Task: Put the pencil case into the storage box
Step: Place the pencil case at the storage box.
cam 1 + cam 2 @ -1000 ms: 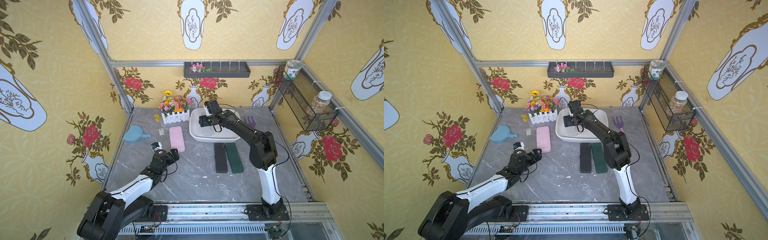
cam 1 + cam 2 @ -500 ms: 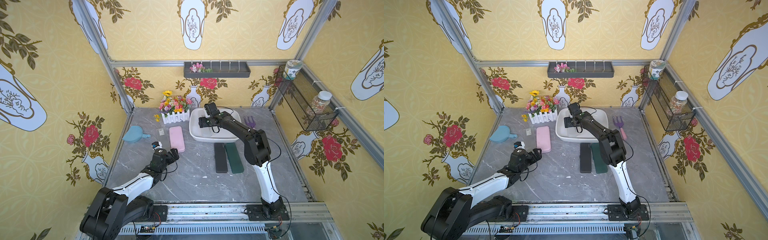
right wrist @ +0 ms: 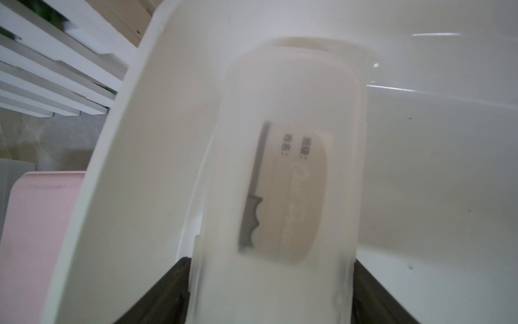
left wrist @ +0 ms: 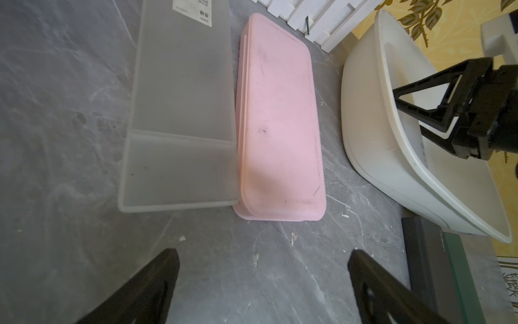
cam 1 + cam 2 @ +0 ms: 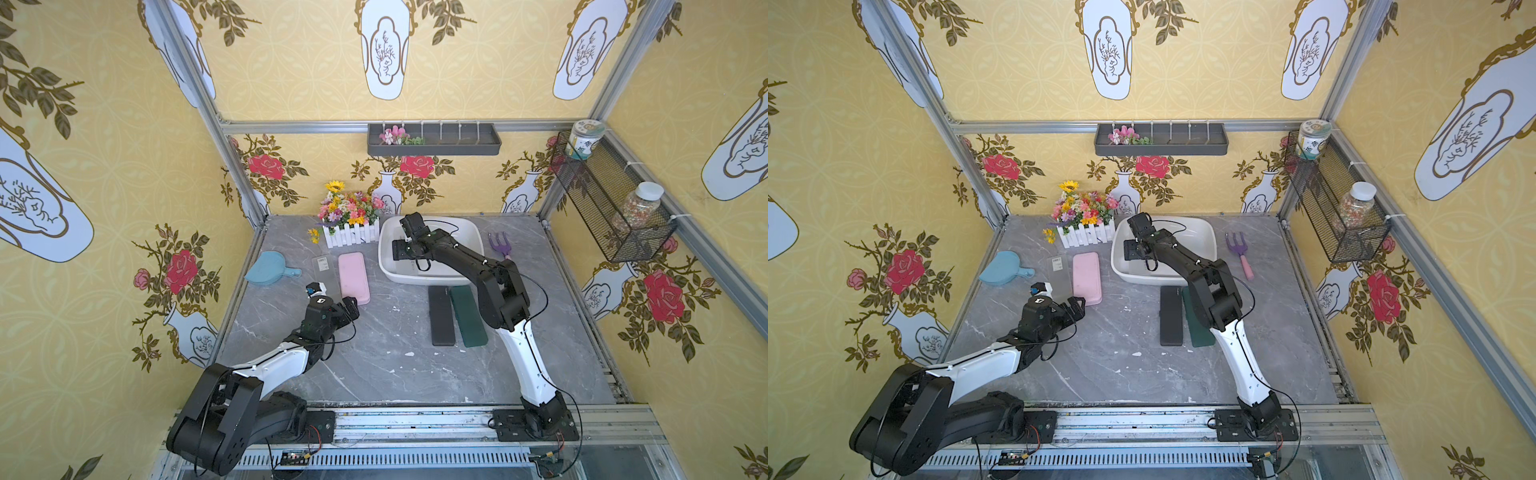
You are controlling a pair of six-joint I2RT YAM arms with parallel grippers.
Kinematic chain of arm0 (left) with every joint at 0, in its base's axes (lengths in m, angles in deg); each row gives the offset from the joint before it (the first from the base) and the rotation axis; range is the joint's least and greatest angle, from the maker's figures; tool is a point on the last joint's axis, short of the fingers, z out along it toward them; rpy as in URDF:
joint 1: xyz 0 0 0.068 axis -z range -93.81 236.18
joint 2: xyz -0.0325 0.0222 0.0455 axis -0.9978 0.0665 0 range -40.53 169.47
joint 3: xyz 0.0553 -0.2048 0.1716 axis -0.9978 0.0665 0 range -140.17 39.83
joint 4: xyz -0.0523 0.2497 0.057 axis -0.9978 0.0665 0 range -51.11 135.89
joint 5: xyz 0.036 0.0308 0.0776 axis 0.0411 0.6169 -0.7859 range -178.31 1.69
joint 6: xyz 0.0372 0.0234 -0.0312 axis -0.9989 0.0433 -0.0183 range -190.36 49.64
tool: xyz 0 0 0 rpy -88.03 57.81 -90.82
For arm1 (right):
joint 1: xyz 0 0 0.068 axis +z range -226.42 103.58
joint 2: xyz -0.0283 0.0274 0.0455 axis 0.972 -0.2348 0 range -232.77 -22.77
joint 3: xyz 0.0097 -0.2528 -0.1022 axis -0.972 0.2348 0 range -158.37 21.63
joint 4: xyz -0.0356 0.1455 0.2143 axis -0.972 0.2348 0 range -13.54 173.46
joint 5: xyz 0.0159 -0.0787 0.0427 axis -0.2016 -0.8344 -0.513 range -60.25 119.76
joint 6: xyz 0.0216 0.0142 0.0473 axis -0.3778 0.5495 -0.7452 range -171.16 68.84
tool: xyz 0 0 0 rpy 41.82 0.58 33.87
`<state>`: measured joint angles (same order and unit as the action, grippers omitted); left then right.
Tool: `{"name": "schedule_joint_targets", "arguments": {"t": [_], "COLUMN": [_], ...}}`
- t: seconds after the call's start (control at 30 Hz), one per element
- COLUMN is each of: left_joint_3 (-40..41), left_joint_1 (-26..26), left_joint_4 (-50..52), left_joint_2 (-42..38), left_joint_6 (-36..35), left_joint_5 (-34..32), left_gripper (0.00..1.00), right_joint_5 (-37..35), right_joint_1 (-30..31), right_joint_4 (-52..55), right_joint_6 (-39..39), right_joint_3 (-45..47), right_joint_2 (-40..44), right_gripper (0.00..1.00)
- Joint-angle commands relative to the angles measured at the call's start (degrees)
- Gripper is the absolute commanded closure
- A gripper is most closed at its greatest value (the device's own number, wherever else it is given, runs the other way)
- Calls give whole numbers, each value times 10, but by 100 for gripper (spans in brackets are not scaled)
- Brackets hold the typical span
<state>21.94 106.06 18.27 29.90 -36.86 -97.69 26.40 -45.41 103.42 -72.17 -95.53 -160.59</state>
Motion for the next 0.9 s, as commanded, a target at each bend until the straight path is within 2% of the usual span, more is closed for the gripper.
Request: {"name": "schedule_joint_targets", "arguments": {"t": [0.0,0.27,0.3,0.33,0.53,0.87], "left_joint_3": [2,-2,-5,-5,-16,-51], "left_joint_1": [-4,-5,-5,-5,-5,-5], "left_joint_4": [-26,-27,-26,-24,-3,56], "left_joint_2": [7,11,12,13,3,-62], "left_joint_6": [-11,-18,-18,-19,-19,-30], "left_joint_5": [14,23,24,24,13,-13], "left_gripper": [0,0,0,0,0,0], "right_joint_5": [-15,-18,-17,-17,-27,-73], "right_joint_1": [4,6,6,6,6,7], "right_joint_4": [-14,-19,-19,-19,-24,-33], "right_joint_6": [-17,-30,-31,-30,-24,24], "right_joint_3": [-5,-14,-16,-17,-10,76], "right_joint_2": [-10,-33,-35,-36,-21,147], "right_gripper": [21,16,11,2,3,3]}}
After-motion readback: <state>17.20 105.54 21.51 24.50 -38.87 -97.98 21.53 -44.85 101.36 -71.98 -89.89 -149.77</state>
